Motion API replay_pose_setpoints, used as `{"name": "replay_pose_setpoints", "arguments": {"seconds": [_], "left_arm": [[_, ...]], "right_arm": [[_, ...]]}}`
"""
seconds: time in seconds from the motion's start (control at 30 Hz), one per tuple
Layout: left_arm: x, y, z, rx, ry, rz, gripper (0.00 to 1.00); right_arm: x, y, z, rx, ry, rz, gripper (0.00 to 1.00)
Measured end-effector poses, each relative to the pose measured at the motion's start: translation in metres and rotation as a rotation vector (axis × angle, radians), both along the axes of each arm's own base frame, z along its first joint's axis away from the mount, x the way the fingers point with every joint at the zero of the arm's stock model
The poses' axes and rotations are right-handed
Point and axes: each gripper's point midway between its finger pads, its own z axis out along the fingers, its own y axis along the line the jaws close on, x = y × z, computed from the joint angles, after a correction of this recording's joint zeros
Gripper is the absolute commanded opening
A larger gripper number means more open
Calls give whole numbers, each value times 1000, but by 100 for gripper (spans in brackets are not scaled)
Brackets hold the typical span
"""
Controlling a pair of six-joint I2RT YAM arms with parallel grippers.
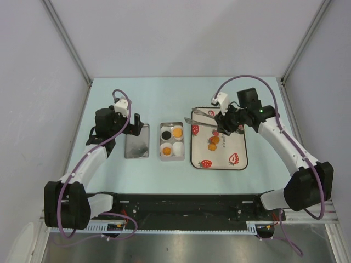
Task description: Pack the cookies
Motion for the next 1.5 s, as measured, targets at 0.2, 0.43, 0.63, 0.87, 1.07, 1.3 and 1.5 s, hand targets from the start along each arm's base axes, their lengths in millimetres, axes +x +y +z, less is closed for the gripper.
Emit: {"name": "replay_pose_setpoints", "arguments": {"seconds": [0.2,0.43,0.63,0.87,1.07,1.3,1.5], "left_arm": [[0,-1,0,-3,0,-6,100],[0,-1,0,-3,0,-6,100],[0,-1,0,-3,1,-6,100],[-1,-1,0,-3,1,-6,100],[-1,-1,0,-3,2,-6,100],[-1,-1,0,-3,2,-6,100],[-1,-1,0,-3,2,-6,100]], "right_arm": [[20,-59,0,-6,-2,-170,53],[25,-128,-17,-29,16,-344,53],[21,-170,-38,-57,45,-437,53],[24,-197,-57,-74,71,-483,54],[17,-207,-74,-84,104,-494,54],[15,-210,-81,-93,110,-488,54],[16,-211,-86,-99,111,-480,54]]}}
